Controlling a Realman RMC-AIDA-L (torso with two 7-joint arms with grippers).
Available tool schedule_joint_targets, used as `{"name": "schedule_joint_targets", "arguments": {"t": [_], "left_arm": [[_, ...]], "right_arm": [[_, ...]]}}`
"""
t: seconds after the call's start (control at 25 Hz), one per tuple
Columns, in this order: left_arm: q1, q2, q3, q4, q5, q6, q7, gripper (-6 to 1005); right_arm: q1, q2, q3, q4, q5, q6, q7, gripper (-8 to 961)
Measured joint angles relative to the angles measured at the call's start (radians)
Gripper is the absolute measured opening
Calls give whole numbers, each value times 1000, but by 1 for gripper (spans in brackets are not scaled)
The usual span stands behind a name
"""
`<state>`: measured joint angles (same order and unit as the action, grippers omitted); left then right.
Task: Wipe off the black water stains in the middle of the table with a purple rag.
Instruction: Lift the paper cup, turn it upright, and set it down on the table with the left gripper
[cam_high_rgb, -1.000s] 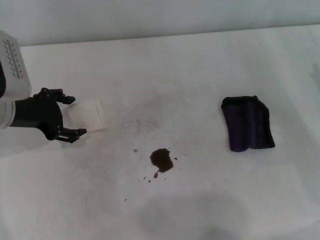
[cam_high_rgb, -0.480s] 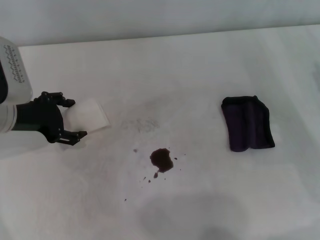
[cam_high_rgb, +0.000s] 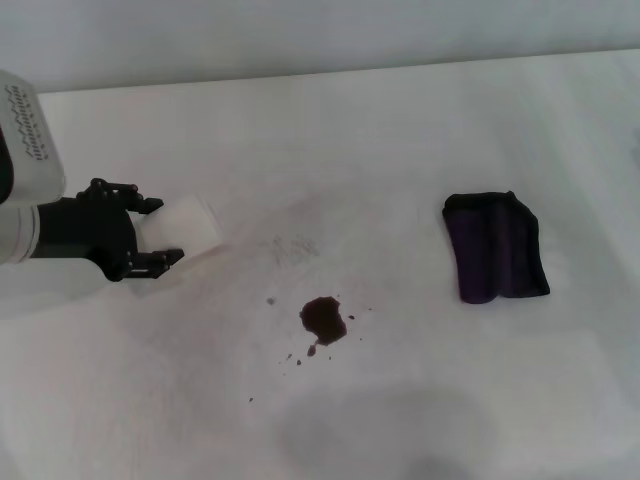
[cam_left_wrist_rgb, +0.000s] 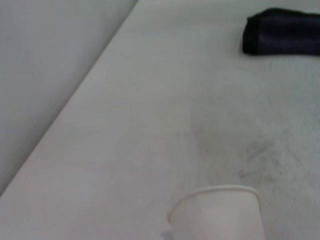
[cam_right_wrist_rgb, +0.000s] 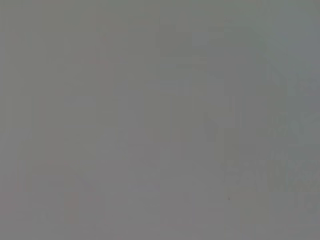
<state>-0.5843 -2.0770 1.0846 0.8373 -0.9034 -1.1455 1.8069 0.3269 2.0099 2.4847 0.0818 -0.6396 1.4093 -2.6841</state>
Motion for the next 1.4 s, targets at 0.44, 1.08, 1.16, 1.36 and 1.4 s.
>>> {"name": "schedule_joint_targets", "arguments": {"t": [0.44,1.08,1.16,1.36,1.4], "left_arm": [[60,0,0,-20,-389,-22,154,626],[21,-7,12,-489,-1044,-70,558,620],[10,-9,28,-528,-1076,-70,575,620],[-20,-9,60,-613,-1088,-60,576,621],[-23,-9,65,-623,-1087,-54,578,621]], "right_arm": [[2,0,0,3,-3,-1,-3,708],[12,1,-19,4,-5,1,1,707],[16,1,-27,5,-5,1,0,707],[27,1,-54,5,-5,-1,-3,707],[29,1,-57,6,-5,-1,-3,707]]}}
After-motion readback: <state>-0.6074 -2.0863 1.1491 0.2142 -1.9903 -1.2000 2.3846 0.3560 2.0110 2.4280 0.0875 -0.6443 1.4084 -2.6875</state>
